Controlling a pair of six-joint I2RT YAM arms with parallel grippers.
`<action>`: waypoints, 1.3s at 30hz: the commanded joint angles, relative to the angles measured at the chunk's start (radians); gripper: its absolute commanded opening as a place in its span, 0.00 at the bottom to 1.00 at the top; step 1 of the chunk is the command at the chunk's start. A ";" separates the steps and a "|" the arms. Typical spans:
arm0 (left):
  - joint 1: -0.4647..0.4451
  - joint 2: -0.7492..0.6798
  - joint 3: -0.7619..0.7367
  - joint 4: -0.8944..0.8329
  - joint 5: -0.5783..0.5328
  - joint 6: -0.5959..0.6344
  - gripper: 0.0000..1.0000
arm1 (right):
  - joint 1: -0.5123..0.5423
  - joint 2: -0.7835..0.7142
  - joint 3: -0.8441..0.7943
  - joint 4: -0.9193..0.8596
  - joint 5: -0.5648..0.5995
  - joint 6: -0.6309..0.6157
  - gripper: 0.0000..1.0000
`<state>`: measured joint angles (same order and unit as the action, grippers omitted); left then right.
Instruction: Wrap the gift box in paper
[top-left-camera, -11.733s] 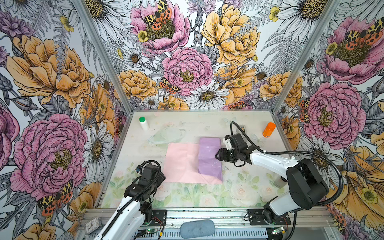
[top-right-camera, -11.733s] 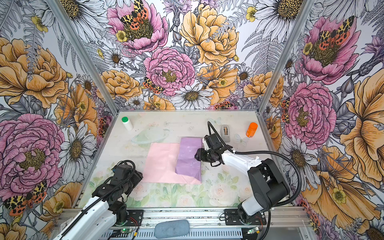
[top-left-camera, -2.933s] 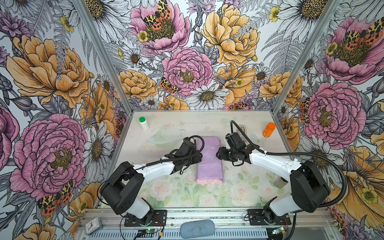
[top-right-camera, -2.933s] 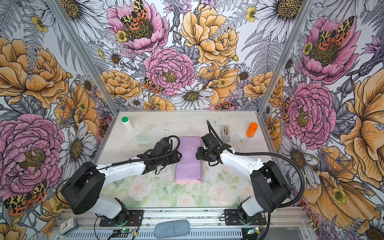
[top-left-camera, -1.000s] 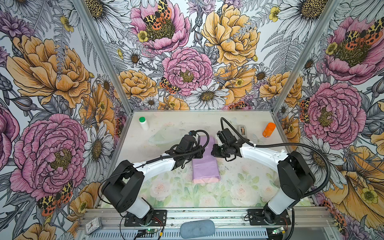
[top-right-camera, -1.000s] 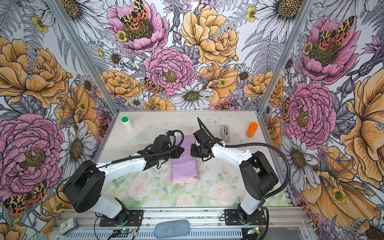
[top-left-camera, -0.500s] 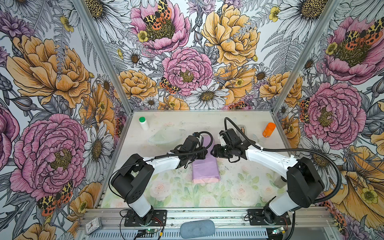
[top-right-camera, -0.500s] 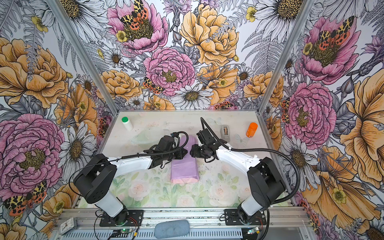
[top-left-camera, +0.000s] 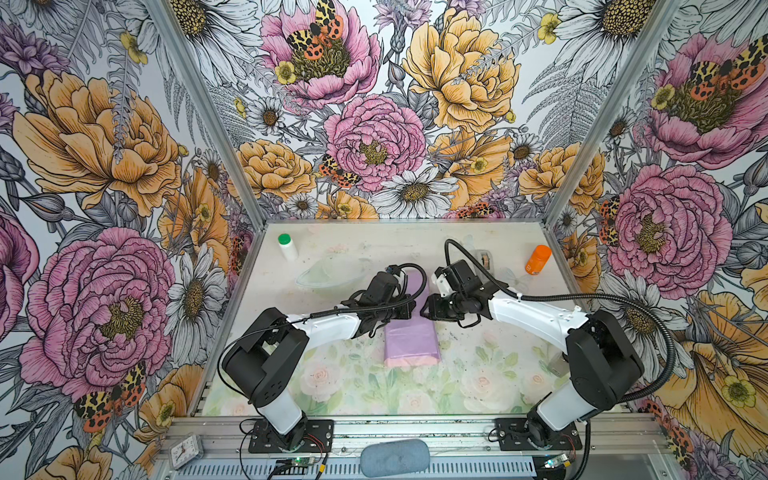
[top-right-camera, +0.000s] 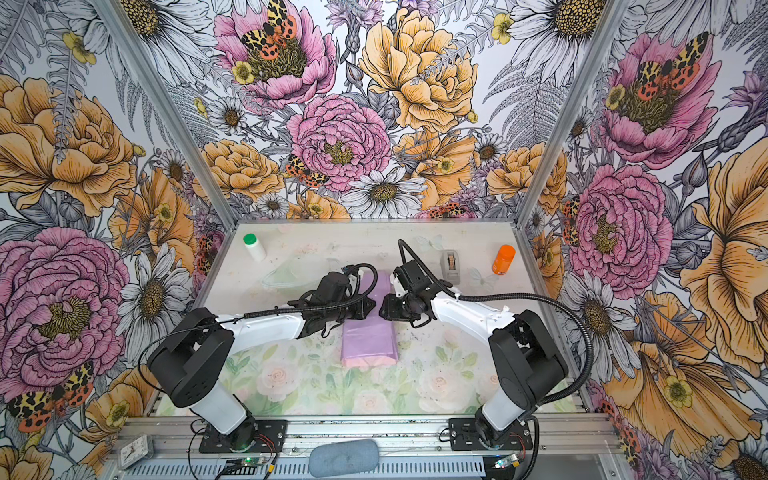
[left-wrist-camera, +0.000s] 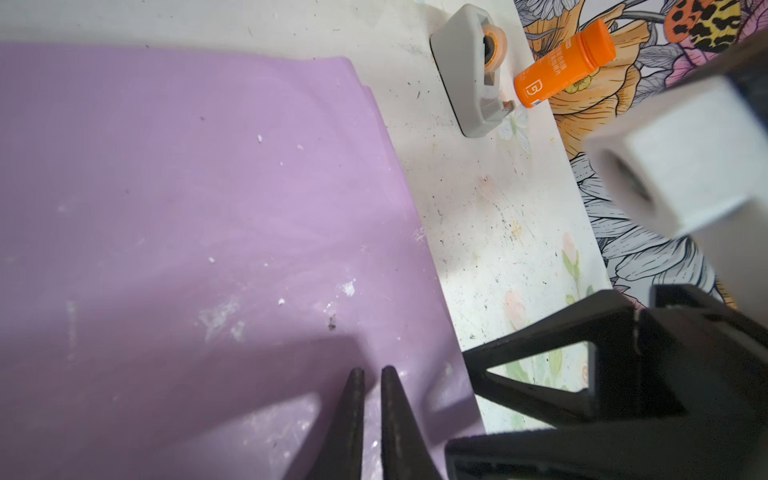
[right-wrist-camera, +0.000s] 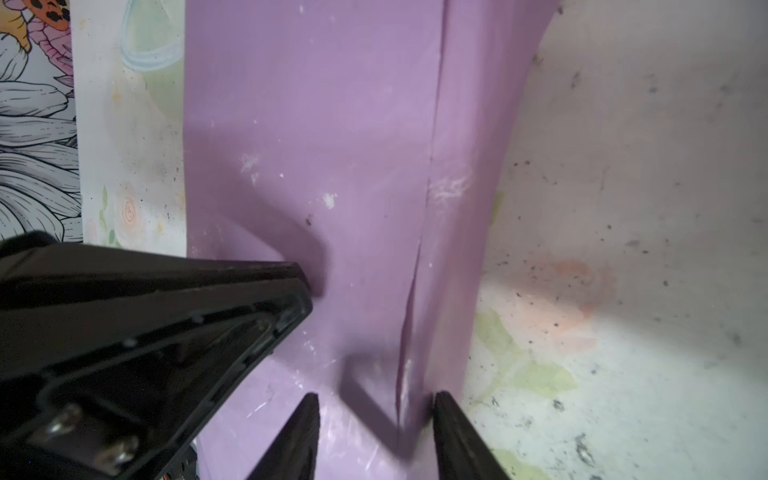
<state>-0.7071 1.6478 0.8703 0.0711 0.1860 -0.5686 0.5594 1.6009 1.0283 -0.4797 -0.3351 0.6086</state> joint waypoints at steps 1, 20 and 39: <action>-0.010 -0.022 0.019 -0.028 0.017 0.016 0.12 | -0.003 0.022 0.004 0.011 0.035 -0.007 0.39; -0.007 0.030 0.042 -0.003 0.060 0.013 0.11 | -0.004 -0.002 -0.019 0.016 0.052 0.024 0.42; -0.004 0.040 -0.011 0.036 0.053 0.004 0.11 | -0.040 -0.125 -0.142 0.073 -0.093 0.080 0.54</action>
<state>-0.7151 1.6775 0.8803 0.1078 0.2310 -0.5545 0.5079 1.4582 0.8925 -0.4549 -0.3988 0.6632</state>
